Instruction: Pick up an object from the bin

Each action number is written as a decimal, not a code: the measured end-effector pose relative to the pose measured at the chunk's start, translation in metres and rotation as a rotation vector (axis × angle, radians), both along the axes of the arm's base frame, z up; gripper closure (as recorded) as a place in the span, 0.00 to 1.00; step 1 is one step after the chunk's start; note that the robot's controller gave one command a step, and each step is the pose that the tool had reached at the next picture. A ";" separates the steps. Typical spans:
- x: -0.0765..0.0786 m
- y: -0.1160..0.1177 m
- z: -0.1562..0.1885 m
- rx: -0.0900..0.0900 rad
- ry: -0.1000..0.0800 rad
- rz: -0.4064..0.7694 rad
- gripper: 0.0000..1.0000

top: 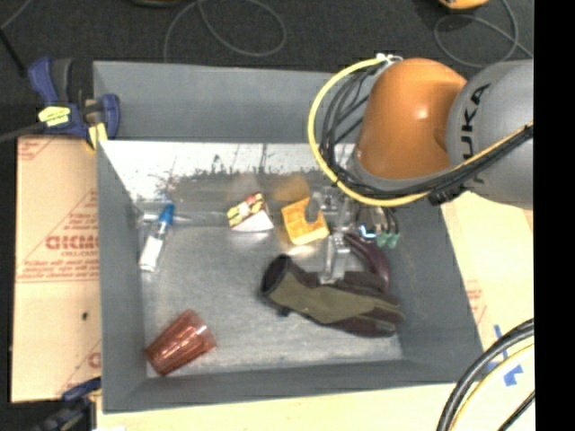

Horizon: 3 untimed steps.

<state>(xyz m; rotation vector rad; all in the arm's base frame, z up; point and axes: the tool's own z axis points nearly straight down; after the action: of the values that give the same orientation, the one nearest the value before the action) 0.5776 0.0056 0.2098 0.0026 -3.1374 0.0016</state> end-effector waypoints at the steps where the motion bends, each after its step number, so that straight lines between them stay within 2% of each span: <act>1: 0.001 0.000 0.005 0.000 -0.008 0.000 0.00; 2: -0.021 -0.003 -0.062 0.001 -0.009 -0.077 0.00; 3: -0.030 -0.022 -0.075 0.000 -0.003 -0.092 0.00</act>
Offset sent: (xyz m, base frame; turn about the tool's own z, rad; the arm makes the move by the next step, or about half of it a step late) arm -0.0485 -0.0061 -0.1398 0.1614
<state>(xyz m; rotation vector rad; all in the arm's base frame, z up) 0.5480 -0.0163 0.1351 -0.1413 -3.1371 0.0016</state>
